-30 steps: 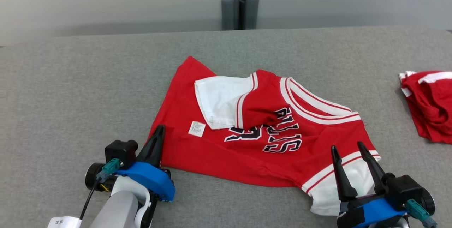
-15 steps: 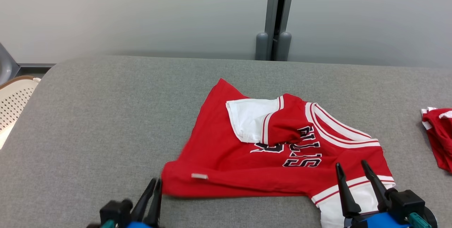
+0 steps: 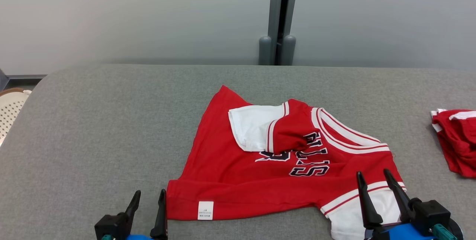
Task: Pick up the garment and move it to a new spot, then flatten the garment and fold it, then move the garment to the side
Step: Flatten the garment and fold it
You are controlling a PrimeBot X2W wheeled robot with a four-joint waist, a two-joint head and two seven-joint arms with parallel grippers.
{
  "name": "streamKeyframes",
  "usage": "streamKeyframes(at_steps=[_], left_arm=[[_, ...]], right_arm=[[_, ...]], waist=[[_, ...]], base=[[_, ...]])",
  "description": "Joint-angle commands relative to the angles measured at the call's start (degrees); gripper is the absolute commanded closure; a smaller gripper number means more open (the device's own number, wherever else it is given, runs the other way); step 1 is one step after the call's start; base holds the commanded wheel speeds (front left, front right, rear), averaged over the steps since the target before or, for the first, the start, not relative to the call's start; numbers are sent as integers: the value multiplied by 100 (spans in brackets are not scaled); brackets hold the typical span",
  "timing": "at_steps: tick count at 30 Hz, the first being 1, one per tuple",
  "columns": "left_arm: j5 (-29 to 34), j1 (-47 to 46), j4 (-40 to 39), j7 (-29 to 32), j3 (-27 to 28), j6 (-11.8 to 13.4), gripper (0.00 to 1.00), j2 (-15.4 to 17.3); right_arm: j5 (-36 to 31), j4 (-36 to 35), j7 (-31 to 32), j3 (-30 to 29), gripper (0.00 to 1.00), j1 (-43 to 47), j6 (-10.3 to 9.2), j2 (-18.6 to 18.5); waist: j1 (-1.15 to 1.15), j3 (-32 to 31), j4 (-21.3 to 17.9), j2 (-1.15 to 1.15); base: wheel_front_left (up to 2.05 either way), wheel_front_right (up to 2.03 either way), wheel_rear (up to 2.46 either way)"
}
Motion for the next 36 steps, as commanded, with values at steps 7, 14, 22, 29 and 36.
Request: streamKeyframes(at_steps=[7, 14, 22, 29, 36], left_arm=[[163, -170, 21, -14, 164, -22, 0, -135], [196, 12, 39, -14, 187, -38, 0, -175], [97, 154, 76, -14, 109, -34, 0, -184], [53, 75, 86, -15, 5, -35, 0, -183], [14, 75, 60, -14, -60, -35, 0, -184]], right_arm=[[-37, 92, -1, 29, 0, -25, 0, 0], [-31, 397, -1, -143, 0, 164, 0, -2], [-197, 936, -1, -609, 0, 493, 0, -1], [-134, 1140, -1, -631, 0, 430, 0, -1], [-171, 1122, -1, -789, 0, 583, 0, -1]], waist=[[1, -42, -156, 0], [1, -28, -134, 0], [1, -1, -134, 0], [1, 26, -175, 0], [1, 34, -184, 0]], base=[[0, 0, 0], [0, 0, 0], [0, 0, 0], [0, 0, 0], [0, 0, 0]])
